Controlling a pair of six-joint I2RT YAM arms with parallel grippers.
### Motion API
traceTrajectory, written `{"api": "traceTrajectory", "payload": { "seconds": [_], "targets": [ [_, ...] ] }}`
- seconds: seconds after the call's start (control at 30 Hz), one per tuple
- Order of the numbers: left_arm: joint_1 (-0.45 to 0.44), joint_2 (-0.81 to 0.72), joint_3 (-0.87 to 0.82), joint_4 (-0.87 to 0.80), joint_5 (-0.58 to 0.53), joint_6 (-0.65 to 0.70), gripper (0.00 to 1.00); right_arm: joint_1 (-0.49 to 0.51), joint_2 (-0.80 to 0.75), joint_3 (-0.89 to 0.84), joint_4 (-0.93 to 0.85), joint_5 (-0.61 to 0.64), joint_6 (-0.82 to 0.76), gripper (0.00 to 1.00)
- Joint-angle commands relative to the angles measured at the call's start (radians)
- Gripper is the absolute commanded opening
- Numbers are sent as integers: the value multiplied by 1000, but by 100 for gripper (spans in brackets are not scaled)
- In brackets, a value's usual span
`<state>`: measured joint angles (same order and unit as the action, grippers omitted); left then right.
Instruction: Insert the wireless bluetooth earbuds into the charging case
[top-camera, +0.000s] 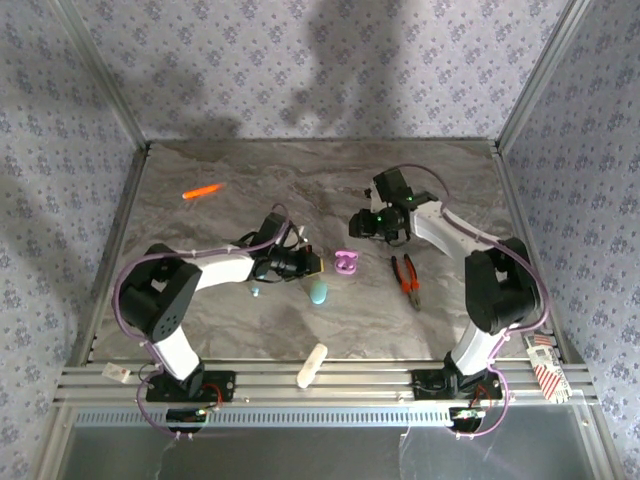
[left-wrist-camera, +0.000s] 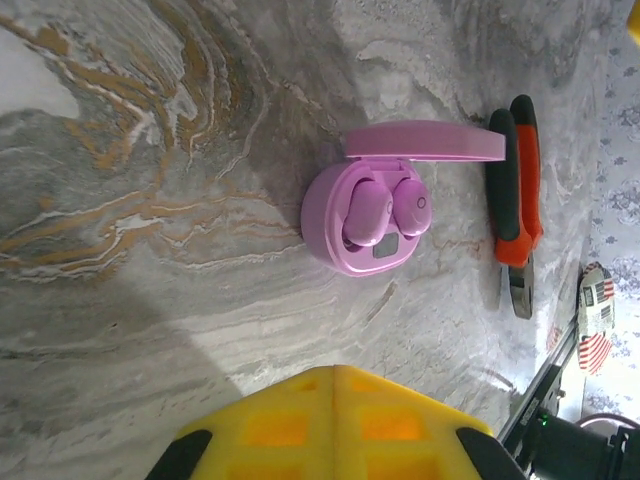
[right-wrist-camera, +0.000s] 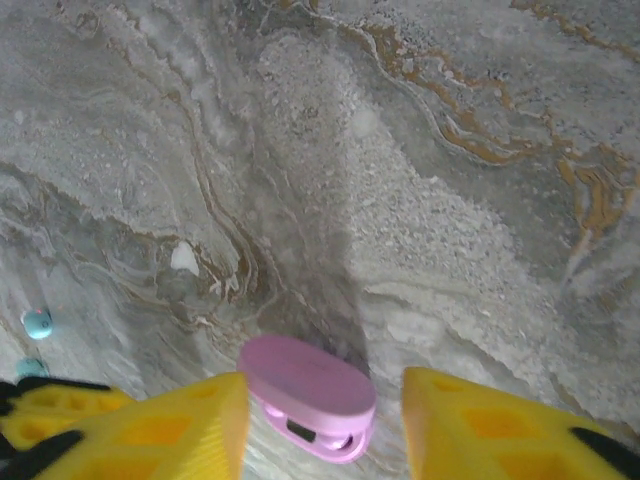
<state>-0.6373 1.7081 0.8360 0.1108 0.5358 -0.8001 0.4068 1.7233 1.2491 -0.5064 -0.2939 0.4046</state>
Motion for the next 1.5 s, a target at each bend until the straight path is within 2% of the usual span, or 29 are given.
{"api": "traceTrajectory", "payload": {
  "seconds": [0.0, 0.07, 0.17, 0.27, 0.8, 1.47],
  "targets": [
    [-10, 27, 40, 1, 15, 15, 0, -3, 49, 61, -57, -19, -29, 34],
    [-15, 38, 49, 0, 13, 15, 0, -1, 76, 80, -62, -23, -32, 24],
    [-21, 57, 57, -1, 15, 17, 0, 5, 120, 111, -83, -24, -41, 14],
    [-24, 78, 58, 10, 15, 13, 0, 16, 163, 136, -90, -25, -50, 8],
    [-30, 183, 134, 36, 24, 4, 0, 56, 233, 132, -122, -11, -52, 8],
    [-50, 213, 169, 35, 21, -6, 0, 83, 151, 56, -115, 1, -46, 8]
  ]
}}
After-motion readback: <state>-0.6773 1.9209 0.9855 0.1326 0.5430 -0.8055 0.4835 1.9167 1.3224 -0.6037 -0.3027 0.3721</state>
